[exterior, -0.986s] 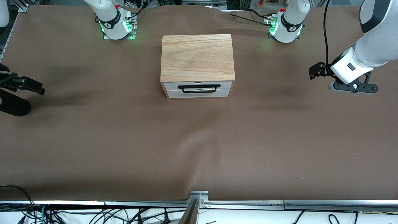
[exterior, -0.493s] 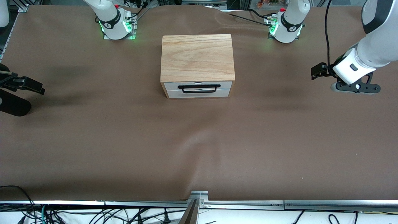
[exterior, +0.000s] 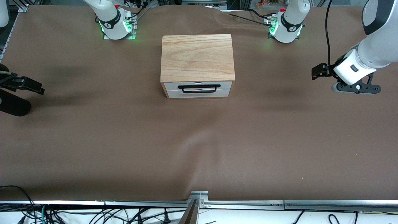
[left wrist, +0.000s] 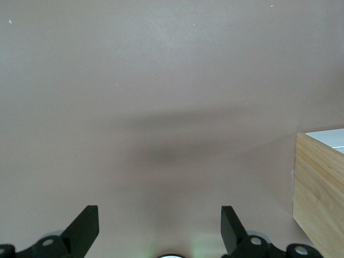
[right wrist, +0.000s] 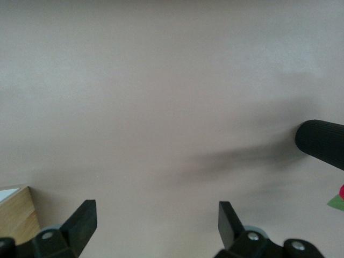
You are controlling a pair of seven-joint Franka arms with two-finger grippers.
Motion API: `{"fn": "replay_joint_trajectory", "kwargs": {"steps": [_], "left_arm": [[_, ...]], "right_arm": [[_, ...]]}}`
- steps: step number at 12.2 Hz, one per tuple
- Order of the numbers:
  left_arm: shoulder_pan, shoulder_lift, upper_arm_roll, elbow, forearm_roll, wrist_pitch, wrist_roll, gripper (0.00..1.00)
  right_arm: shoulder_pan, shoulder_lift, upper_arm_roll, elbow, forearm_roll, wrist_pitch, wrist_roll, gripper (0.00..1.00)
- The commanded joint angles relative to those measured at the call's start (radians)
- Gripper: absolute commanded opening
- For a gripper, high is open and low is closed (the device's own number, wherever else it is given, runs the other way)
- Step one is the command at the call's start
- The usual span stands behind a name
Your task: Pull top drawer with both arms simultaneously
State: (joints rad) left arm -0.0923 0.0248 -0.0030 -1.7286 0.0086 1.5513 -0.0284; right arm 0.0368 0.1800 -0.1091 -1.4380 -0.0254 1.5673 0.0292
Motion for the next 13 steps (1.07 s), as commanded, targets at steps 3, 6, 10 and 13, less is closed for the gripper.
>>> {"fn": "replay_joint_trajectory", "kwargs": {"steps": [3, 6, 10, 13], "left_arm": [[-0.006, 0.007, -0.008, -0.055, 0.019, 0.055, -0.039, 1.00], [-0.007, 0.007, -0.014, -0.106, 0.014, 0.111, -0.059, 1.00], [-0.007, 0.007, -0.015, -0.254, -0.005, 0.280, -0.054, 1.00], [-0.007, 0.026, -0.015, -0.345, -0.032, 0.383, -0.054, 1.00]], "right_arm": [[-0.014, -0.008, 0.011, -0.007, -0.008, 0.004, -0.011, 1.00], [-0.015, -0.008, 0.011, -0.007, -0.008, 0.002, -0.012, 1.00], [-0.017, -0.008, 0.011, -0.007, -0.005, 0.004, -0.011, 1.00], [0.009, -0.001, 0.020, -0.009, -0.001, 0.014, 0.014, 1.00]]}}
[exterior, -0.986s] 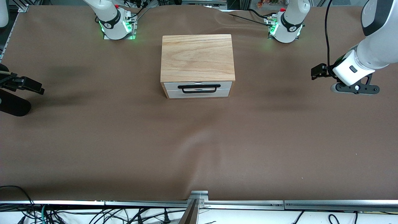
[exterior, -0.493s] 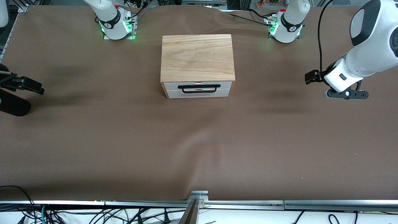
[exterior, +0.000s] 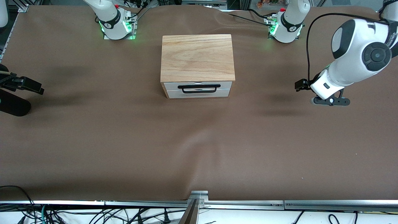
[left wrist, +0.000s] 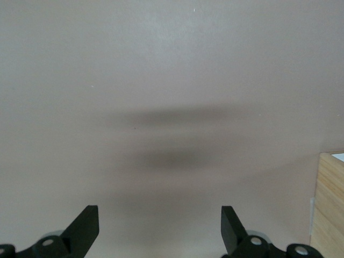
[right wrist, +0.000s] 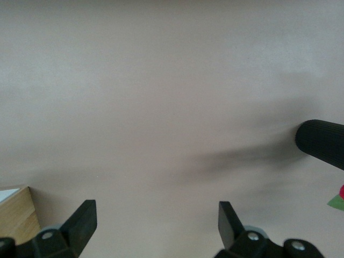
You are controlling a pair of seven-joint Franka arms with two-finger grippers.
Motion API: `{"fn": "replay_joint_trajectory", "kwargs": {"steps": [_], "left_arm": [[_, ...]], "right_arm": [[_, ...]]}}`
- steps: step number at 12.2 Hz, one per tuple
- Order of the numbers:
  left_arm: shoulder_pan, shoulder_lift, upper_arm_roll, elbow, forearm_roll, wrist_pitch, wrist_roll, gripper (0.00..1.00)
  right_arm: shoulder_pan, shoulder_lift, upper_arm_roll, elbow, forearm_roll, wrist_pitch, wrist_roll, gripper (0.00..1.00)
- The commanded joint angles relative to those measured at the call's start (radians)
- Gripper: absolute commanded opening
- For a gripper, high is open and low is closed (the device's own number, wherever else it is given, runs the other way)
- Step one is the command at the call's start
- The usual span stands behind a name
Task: Pull top drawer with both arms simultaneously
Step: 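Move the left and right grippers toward the drawer's black handle ends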
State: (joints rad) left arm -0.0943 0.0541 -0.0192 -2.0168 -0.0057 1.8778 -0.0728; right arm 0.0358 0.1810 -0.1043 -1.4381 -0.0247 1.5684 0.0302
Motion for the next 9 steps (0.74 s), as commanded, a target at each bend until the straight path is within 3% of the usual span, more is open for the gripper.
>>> {"fn": "replay_joint_trajectory", "kwargs": {"steps": [1, 3, 6, 9], "left_arm": [[-0.007, 0.004, -0.008, -0.095, -0.017, 0.098, -0.010, 1.00], [-0.005, 0.007, -0.030, -0.178, -0.019, 0.196, -0.010, 1.00], [-0.005, 0.026, -0.097, -0.247, -0.046, 0.292, 0.025, 1.00], [-0.007, 0.068, -0.108, -0.283, -0.266, 0.369, 0.158, 1.00]], "right_arm": [[0.030, 0.015, 0.015, -0.008, 0.006, 0.015, 0.013, 1.00], [0.041, 0.046, 0.020, -0.012, 0.105, 0.013, 0.013, 1.00], [0.053, 0.133, 0.020, -0.013, 0.418, 0.022, 0.010, 1.00], [0.072, 0.233, 0.020, -0.016, 0.723, 0.047, -0.009, 1.00]]}}
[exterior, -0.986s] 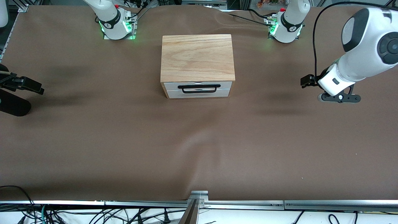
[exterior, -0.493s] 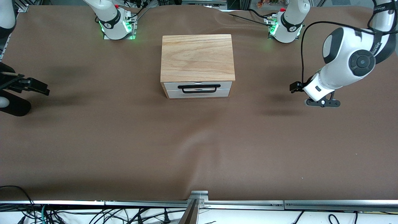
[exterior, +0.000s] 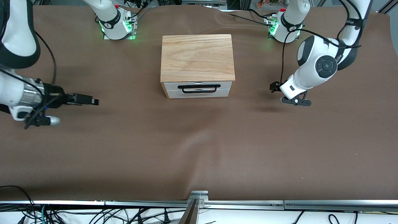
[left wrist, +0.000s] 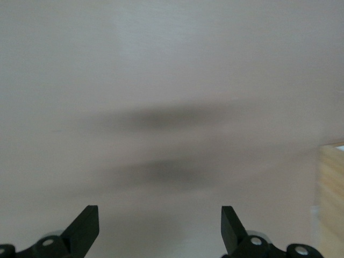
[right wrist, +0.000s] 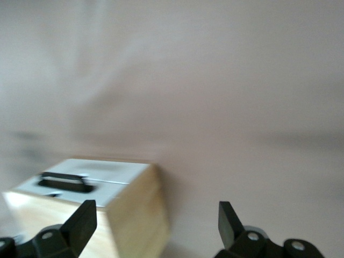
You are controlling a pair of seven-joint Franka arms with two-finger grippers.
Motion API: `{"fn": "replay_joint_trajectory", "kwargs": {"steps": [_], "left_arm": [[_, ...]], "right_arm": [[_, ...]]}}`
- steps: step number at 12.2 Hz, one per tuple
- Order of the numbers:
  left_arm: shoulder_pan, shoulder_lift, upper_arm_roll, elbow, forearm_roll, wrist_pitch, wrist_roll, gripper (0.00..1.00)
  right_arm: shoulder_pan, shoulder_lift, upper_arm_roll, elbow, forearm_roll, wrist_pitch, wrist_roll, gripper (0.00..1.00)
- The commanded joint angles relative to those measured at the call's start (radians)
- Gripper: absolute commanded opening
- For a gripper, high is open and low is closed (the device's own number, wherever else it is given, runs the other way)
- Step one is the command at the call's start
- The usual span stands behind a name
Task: Pull top drawer with both arms simultaneously
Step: 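Move the left and right grippers toward the drawer's black handle ends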
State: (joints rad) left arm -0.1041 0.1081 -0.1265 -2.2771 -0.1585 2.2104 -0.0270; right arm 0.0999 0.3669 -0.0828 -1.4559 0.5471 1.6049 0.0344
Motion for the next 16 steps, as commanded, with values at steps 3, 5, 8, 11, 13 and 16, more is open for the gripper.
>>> {"fn": "replay_joint_trajectory", "kwargs": {"steps": [3, 5, 8, 11, 13, 16], "left_arm": [[0.007, 0.061, 0.001, -0.018, -0.489, 0.037, 0.371, 1.00], [0.009, 0.076, -0.001, -0.012, -0.675, 0.028, 0.507, 1.00], [0.009, 0.126, -0.001, 0.005, -0.977, -0.032, 0.739, 1.00], [-0.012, 0.227, -0.002, 0.066, -1.188, -0.113, 0.933, 1.00], [-0.023, 0.284, -0.002, 0.105, -1.323, -0.216, 1.030, 1.00], [-0.048, 0.363, -0.002, 0.123, -1.524, -0.336, 1.156, 0.90]], "right_arm": [[0.055, 0.136, 0.000, -0.023, 0.408, 0.065, -0.173, 1.00], [0.070, 0.187, 0.000, -0.072, 0.557, 0.087, -0.322, 1.00], [0.090, 0.234, 0.000, -0.229, 0.810, 0.087, -0.627, 1.00], [0.164, 0.234, 0.000, -0.345, 0.950, 0.096, -0.798, 1.00], [0.213, 0.233, 0.000, -0.411, 1.045, 0.112, -0.907, 1.00], [0.268, 0.236, 0.000, -0.477, 1.108, 0.109, -1.020, 1.00]]}}
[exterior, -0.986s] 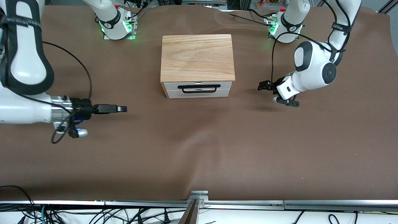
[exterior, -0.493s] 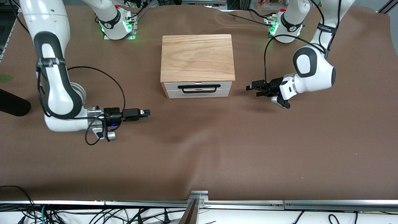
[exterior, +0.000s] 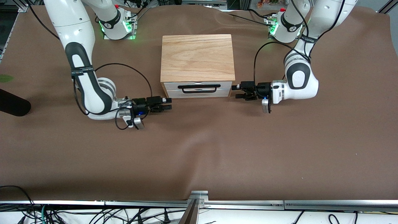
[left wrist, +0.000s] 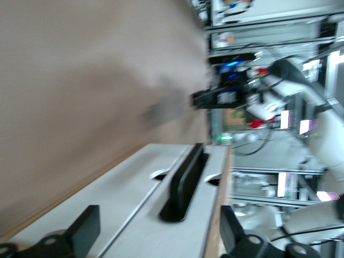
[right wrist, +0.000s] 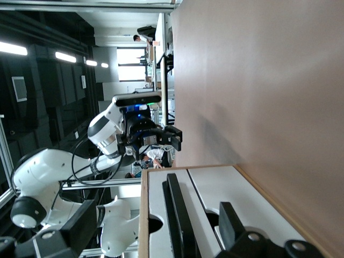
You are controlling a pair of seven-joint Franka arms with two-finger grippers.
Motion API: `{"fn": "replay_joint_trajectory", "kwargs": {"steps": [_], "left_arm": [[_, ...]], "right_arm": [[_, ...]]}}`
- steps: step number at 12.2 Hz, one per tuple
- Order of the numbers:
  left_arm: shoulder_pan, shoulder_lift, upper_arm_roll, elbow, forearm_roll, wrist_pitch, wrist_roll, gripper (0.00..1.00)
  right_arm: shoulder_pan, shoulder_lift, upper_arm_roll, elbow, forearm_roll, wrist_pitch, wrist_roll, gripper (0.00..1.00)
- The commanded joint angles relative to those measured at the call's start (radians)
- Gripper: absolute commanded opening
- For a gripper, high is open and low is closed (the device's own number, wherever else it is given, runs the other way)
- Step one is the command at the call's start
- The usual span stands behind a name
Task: Pull top drawer with both arms simultaneously
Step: 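Close the left and right grippers on the black handle ends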
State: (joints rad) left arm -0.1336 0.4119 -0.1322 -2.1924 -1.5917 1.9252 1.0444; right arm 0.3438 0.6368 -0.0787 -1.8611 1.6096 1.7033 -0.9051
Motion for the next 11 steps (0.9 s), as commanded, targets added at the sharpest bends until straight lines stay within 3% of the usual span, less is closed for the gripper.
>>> {"fn": "replay_joint_trajectory", "kwargs": {"steps": [1, 2, 5, 9, 10, 11], "left_arm": [[-0.036, 0.085, 0.003, 0.054, -0.120, -0.069, 0.126, 0.82], [-0.043, 0.115, 0.003, 0.072, -0.141, -0.089, 0.153, 0.70], [-0.084, 0.174, -0.024, 0.089, -0.262, -0.107, 0.230, 0.44], [-0.089, 0.192, -0.067, 0.077, -0.297, -0.107, 0.235, 0.43], [-0.087, 0.192, -0.069, 0.071, -0.292, -0.107, 0.230, 0.43], [-0.087, 0.192, -0.069, 0.060, -0.289, -0.107, 0.230, 0.43]], "right_arm": [[0.043, -0.028, -0.004, -0.095, 0.085, 0.004, -0.139, 1.00], [0.059, -0.020, -0.004, -0.111, 0.125, 0.001, -0.176, 1.00], [0.093, -0.003, -0.003, -0.125, 0.162, -0.001, -0.215, 1.00], [0.113, 0.035, 0.004, -0.124, 0.205, -0.031, -0.282, 1.00], [0.116, 0.044, 0.004, -0.124, 0.210, -0.039, -0.296, 0.96], [0.121, 0.046, 0.004, -0.124, 0.219, -0.039, -0.308, 0.81]]}}
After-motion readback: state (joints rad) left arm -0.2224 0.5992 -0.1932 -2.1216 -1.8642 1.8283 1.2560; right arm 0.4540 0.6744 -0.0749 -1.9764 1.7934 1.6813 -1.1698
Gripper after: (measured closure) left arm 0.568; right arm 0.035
